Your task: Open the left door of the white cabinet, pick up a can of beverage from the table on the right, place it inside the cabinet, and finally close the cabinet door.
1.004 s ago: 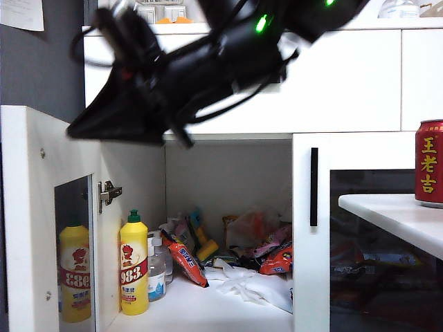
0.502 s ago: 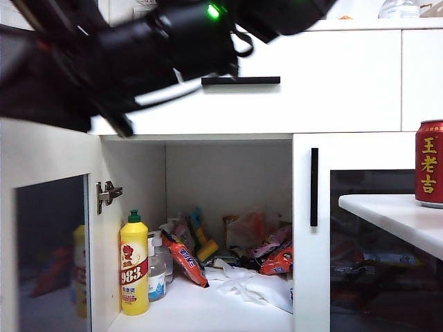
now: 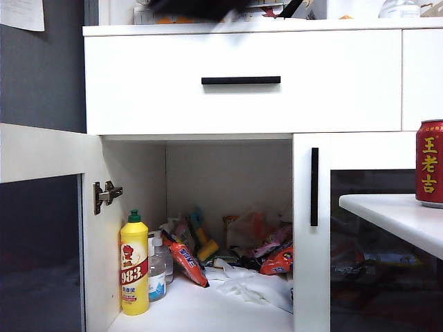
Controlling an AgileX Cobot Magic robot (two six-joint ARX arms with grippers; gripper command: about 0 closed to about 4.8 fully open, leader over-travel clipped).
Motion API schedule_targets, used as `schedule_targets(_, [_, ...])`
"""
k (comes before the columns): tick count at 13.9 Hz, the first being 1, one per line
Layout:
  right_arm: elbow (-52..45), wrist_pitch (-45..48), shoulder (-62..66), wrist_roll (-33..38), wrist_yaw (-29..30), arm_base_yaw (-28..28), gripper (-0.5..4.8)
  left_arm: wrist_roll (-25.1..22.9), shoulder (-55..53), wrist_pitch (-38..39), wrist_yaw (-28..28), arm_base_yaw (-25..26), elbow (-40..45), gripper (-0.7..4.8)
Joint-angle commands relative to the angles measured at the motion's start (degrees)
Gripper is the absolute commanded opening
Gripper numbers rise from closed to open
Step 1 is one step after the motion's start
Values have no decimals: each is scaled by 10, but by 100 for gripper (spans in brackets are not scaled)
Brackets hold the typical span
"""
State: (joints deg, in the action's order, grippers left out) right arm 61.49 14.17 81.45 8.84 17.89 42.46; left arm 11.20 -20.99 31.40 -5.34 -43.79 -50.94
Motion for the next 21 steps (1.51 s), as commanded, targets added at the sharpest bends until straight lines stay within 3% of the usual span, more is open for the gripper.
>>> schedule_targets(1, [2, -133, -214, -80, -162, -82, -5, -3, -38, -40, 4, 0, -1, 130])
schedule_targets(3, [2, -205, -318, -91, -223, -107, 3, -21, -73, -70, 46, 0, -1, 130])
schedule_targets(5, [2, -290, -407, -123, -287, -111, 119, -29, -112, -111, 69, 0, -1, 130])
schedule_targets(6, [-28, -395, -489, -118, -381, -111, 365, -28, -165, -150, 69, 0, -1, 184])
schedule_targets(7, [-214, -279, -524, -87, -416, -110, 479, -27, -200, -151, 73, -1, -1, 381])
schedule_targets(10, [-380, -60, -500, -89, -501, -113, 479, -28, -195, -148, 73, 0, -1, 438])
schedule_targets(14, [-489, 106, -415, -89, -502, -159, 479, -29, -195, -111, 73, 0, -1, 440])
schedule_targets(17, [-490, 223, -299, -91, -430, -242, 479, -50, -201, -99, 60, 0, -1, 440])
schedule_targets(18, [-490, 344, -195, -91, -372, -314, 479, -52, -213, -101, 51, 0, -1, 440])
schedule_targets(21, [-464, 433, -62, -89, -299, -351, 479, -52, -234, -101, 51, 0, -1, 440])
